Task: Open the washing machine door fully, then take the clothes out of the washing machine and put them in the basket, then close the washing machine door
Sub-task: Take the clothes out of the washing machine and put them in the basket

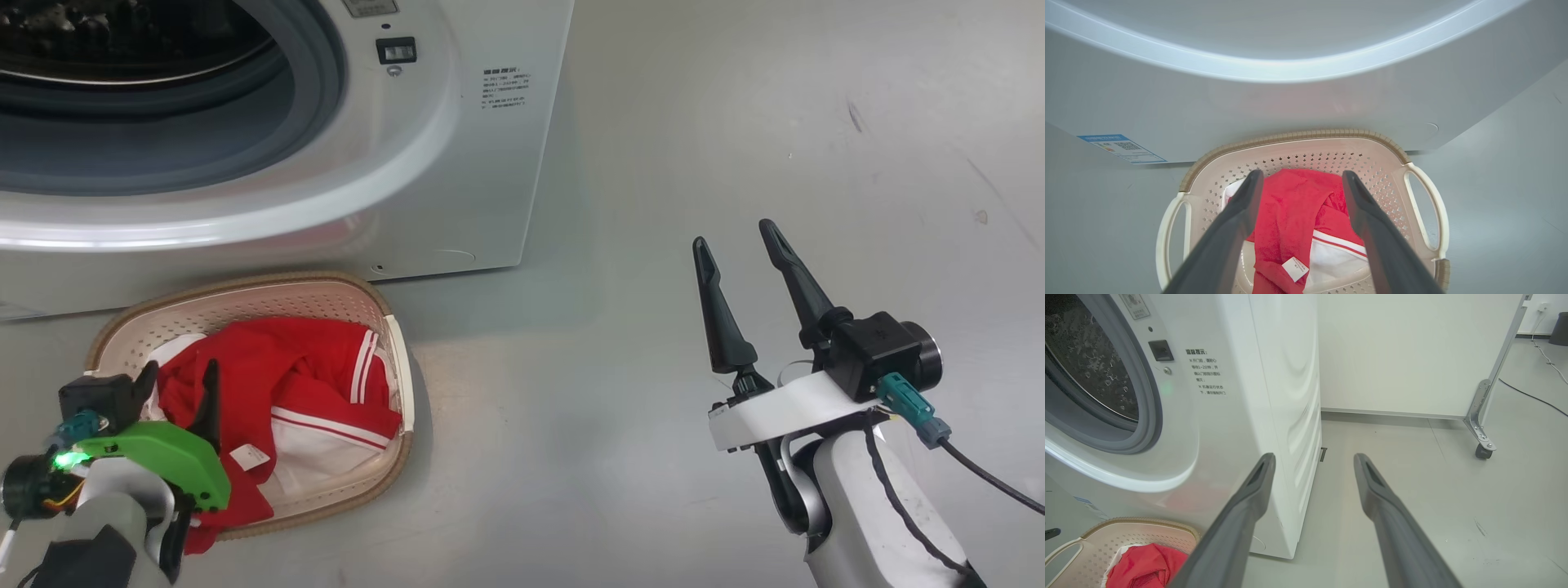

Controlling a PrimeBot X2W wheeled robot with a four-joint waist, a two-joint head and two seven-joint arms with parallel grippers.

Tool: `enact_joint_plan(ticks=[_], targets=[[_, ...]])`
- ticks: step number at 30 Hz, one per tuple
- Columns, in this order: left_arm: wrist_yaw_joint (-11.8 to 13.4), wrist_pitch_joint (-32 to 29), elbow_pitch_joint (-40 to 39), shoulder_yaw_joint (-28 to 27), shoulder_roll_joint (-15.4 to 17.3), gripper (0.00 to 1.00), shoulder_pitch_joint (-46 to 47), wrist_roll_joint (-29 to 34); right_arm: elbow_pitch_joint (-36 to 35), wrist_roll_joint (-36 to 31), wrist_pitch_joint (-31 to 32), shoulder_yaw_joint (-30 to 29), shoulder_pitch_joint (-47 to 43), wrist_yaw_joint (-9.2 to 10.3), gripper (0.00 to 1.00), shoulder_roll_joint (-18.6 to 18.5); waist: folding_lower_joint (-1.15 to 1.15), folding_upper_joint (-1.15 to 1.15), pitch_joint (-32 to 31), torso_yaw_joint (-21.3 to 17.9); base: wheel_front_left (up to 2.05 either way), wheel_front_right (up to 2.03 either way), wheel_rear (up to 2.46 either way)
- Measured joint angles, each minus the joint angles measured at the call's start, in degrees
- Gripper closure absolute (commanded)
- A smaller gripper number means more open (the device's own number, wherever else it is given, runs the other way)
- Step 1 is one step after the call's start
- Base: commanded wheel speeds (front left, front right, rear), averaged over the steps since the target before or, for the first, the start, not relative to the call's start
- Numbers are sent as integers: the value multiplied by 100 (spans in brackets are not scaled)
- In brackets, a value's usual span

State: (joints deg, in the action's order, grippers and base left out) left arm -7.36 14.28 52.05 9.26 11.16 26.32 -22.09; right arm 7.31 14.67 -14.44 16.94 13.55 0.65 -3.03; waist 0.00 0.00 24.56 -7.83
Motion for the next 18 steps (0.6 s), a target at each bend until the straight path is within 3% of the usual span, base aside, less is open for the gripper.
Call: enact_joint_plan(ticks=[10,18], targets=[[0,16,-1597,225,-212,0,77,-9,78,35,0,-248,-65,0,0,0,0,0,-403,287,0,0,0],[0,16,-2212,82,-240,0,-155,-130,78,36,0,-396,-191,-3,0,1,0,0,-741,512,0,0,0]])
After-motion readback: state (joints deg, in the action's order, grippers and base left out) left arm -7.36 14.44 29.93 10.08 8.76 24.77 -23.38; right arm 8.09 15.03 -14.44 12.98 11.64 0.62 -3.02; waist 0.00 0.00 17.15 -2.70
